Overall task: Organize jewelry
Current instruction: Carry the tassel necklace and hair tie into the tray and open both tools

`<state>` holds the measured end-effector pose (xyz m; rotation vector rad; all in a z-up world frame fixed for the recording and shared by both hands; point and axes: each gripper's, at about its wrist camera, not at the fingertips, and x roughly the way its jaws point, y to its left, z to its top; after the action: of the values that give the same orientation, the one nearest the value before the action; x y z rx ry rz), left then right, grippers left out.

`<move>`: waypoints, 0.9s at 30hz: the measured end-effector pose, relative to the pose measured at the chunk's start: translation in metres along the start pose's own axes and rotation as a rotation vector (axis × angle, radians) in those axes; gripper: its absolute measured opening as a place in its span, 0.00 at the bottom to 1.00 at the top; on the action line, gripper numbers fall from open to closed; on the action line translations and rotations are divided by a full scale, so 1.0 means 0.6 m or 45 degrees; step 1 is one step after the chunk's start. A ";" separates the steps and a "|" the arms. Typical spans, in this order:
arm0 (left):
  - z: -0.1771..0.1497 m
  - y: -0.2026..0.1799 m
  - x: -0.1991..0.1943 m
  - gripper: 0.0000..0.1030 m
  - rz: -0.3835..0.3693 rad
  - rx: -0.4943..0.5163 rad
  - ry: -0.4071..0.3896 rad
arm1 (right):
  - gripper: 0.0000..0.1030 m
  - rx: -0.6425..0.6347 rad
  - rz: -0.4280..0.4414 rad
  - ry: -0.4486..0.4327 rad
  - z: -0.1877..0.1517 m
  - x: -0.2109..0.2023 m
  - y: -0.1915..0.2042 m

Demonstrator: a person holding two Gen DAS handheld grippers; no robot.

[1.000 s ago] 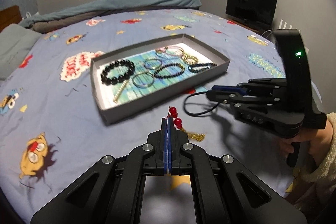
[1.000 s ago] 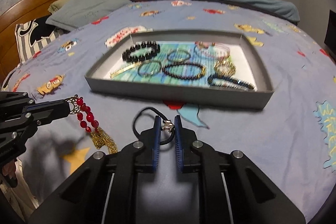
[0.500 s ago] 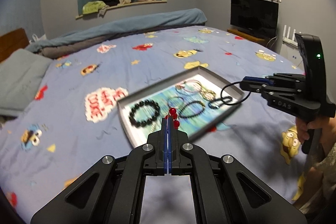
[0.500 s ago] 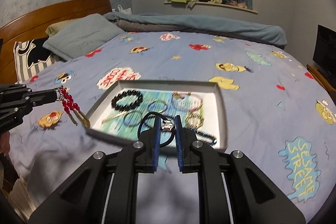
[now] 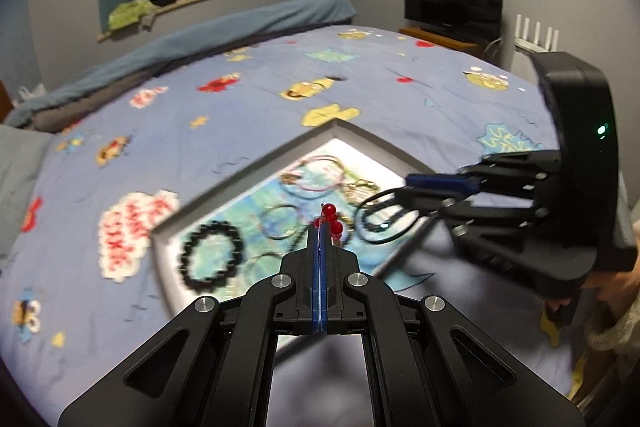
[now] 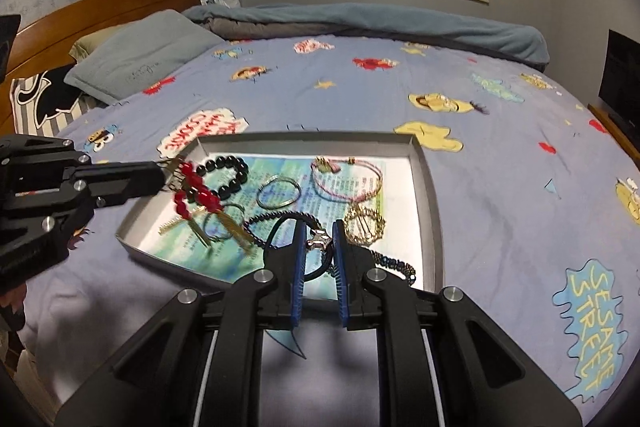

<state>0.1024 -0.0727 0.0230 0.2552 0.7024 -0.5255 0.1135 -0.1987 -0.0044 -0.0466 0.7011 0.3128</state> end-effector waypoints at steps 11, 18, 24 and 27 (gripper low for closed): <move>-0.076 0.051 0.053 0.01 -0.012 -0.136 0.156 | 0.13 0.007 0.045 0.062 -0.007 0.042 0.009; -0.103 0.091 0.060 0.01 0.024 -0.193 0.211 | 0.13 -0.020 0.056 0.112 -0.007 0.069 0.032; -0.110 0.106 0.059 0.01 0.048 -0.205 0.229 | 0.13 -0.023 0.049 0.137 -0.008 0.083 0.036; -0.112 0.114 0.059 0.01 0.060 -0.215 0.230 | 0.13 -0.023 0.041 0.153 -0.009 0.092 0.036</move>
<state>0.1250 -0.0021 -0.0470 0.1613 0.9094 -0.3984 0.1435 -0.1641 -0.0424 -0.0715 0.8187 0.3495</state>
